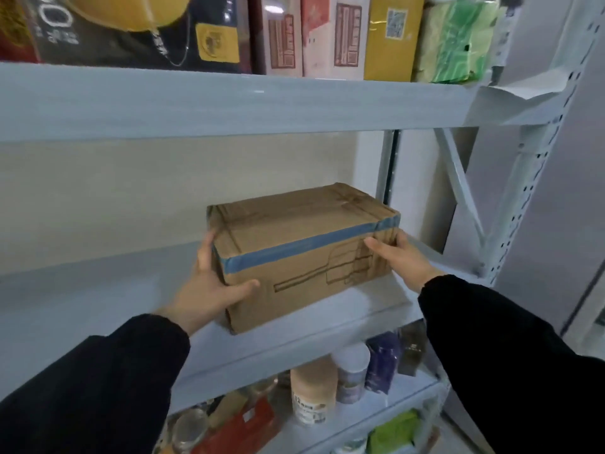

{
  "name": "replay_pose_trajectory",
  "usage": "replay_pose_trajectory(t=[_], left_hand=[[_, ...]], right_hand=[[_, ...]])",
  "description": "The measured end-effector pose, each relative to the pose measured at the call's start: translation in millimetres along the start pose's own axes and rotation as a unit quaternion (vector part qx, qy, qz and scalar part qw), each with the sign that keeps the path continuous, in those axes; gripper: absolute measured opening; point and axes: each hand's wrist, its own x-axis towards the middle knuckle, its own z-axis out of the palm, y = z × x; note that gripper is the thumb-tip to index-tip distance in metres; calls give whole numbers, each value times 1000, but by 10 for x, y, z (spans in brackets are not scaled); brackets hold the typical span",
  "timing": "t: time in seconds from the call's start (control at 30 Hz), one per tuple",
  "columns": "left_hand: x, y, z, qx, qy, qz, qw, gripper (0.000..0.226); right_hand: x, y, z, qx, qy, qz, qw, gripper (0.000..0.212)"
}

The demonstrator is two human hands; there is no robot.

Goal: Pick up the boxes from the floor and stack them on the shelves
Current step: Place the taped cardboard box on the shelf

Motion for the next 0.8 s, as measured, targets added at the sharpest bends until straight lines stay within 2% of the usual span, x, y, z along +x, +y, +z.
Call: replay_pose_trajectory(t=[0.13,0.2,0.27,0.37,0.5,0.8], left_hand=[[711,7,542,43,35,-62,997,128],[1049,-43,841,59,43,-88,993,126],[1344,-104,1108,101,37,-111,988,116],[1712,-192,1365,186,33,-149,971,98],[2086,-278,1543,310,37,-172,934,78],[2308,-356,1566,342,75,-179,919,70]], right_hand=[[740,159,-220,-24,5,-9,1000,104],[1027,188,-312,-68,31,1,997,86],[1324,252,-410,-123,56,10,991,69],[1744,352,-523,-186,51,35,981,66],[2058,511,-517,-328,75,44,941,59],[2150,605,-463,-416,56,47,906,89]])
